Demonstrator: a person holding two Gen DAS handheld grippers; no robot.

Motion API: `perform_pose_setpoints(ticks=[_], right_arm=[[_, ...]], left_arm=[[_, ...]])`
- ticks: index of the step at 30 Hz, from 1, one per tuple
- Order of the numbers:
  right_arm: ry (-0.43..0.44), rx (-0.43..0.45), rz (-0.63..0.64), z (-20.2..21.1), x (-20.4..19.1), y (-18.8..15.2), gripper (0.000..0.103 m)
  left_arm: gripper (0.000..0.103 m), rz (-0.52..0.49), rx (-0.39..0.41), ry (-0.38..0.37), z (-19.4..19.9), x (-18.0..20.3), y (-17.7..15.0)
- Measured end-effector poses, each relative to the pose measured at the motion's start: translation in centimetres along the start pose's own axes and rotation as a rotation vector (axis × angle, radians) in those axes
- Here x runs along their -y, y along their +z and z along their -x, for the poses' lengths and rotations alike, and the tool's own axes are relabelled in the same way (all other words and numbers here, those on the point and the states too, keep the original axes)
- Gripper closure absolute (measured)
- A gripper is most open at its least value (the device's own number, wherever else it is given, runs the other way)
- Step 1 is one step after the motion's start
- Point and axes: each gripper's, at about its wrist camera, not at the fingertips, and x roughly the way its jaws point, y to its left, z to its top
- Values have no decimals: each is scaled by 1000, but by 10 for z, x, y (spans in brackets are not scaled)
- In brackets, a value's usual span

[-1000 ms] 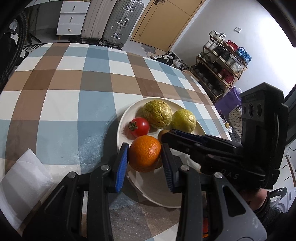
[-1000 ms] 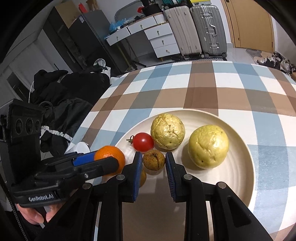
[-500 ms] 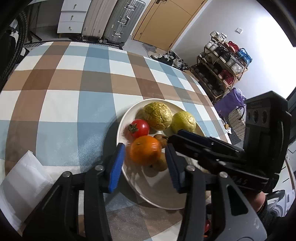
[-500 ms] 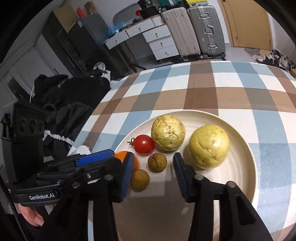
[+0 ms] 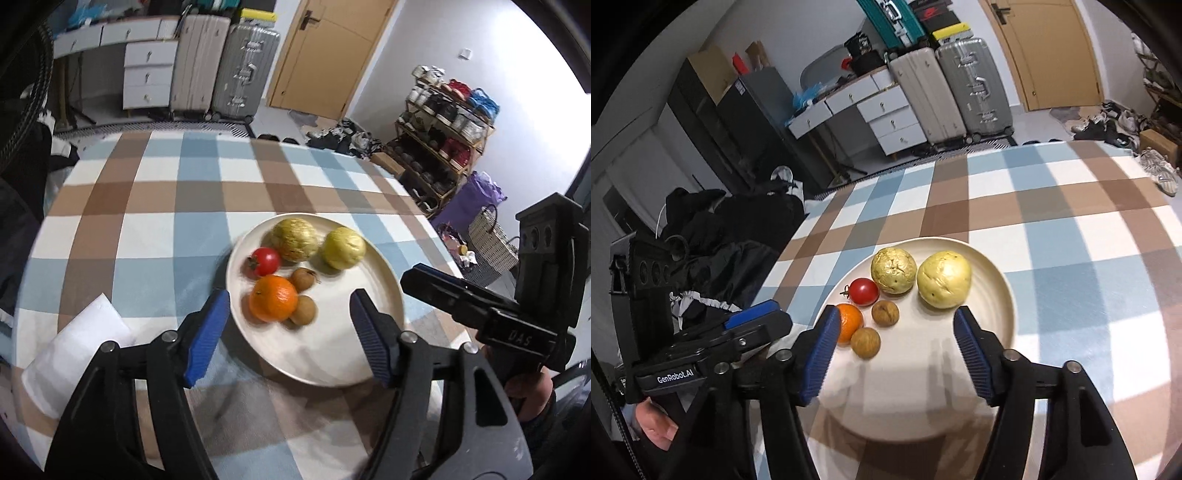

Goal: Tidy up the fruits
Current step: 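Withdraw both tools from the plate back toward the fruit row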

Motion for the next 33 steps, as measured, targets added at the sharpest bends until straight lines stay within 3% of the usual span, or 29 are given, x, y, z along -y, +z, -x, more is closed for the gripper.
perform_pose_setpoints(ticks=[2, 6, 11, 19, 27, 33], right_arm=[[3, 14, 4, 14, -3, -6, 23], [0, 55, 12, 44, -9, -20, 16], [-27, 92, 32, 79, -21, -37, 7], [-76, 200, 111, 138, -40, -78, 2], [-96, 298, 172, 180, -51, -124, 0], [-122, 290, 171, 187, -48, -150, 0]], left_arm=[[35, -22, 13, 16, 11, 10, -5], [21, -39, 51, 38, 37, 28, -15], [21, -68, 94, 65, 67, 50, -30], [1, -94, 114, 71, 99, 78, -64], [1, -132, 79, 74, 108, 98, -101], [1, -139, 37, 65, 100, 101, -126]])
